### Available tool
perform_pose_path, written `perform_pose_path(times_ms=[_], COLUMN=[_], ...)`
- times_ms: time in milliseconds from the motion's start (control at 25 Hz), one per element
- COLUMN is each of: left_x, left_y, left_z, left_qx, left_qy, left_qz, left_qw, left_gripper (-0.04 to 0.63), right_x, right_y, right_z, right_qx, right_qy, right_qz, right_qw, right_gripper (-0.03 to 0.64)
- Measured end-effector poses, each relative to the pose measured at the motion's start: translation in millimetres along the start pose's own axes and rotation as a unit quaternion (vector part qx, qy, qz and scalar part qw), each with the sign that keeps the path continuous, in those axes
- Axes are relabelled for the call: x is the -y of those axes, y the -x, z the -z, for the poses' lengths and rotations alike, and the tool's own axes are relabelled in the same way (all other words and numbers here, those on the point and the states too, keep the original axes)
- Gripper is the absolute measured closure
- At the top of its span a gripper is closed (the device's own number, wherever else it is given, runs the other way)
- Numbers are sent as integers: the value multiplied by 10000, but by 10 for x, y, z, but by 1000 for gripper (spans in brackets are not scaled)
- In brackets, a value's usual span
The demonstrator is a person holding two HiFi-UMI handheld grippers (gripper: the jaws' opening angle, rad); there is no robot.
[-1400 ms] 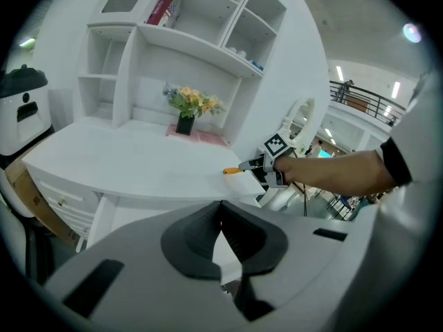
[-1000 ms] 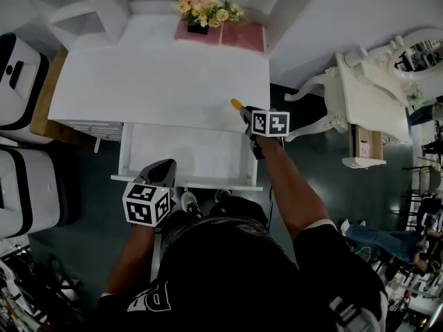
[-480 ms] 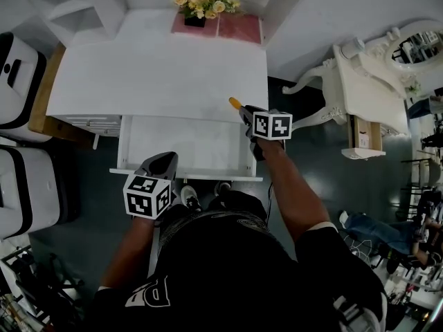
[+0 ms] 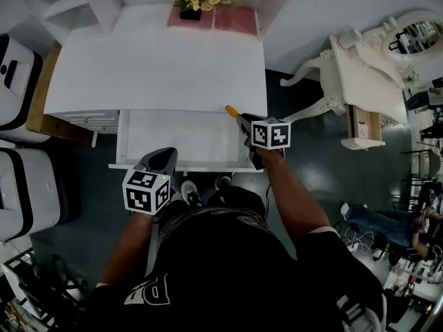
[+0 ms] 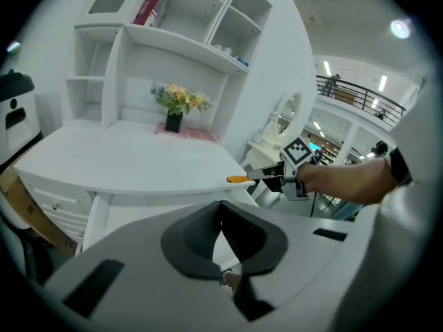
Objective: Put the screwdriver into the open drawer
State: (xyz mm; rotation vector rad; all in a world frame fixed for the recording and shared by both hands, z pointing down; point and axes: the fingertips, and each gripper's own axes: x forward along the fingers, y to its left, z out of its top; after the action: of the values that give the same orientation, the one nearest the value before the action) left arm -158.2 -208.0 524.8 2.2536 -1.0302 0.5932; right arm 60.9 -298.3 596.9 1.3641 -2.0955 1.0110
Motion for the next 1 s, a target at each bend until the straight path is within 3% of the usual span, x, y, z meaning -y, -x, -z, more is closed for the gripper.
perform_pose_path(times_ms=[400,1000], left_x=[3,-18], left_y=[15,-80], left_z=[123,182], left_qx=[-117,-241], left_qy=[21,118], left_qz=[34,22], left_qw=[9999,9996], left_gripper=[580,580], right_x=[-55,27], right_y=[-50,-476], right_z=[507,866], right_qx=[-406,-999], right_qy=[34,297], right_qz=[31,148], right_qw=[9992,9944], right_gripper=[534,534])
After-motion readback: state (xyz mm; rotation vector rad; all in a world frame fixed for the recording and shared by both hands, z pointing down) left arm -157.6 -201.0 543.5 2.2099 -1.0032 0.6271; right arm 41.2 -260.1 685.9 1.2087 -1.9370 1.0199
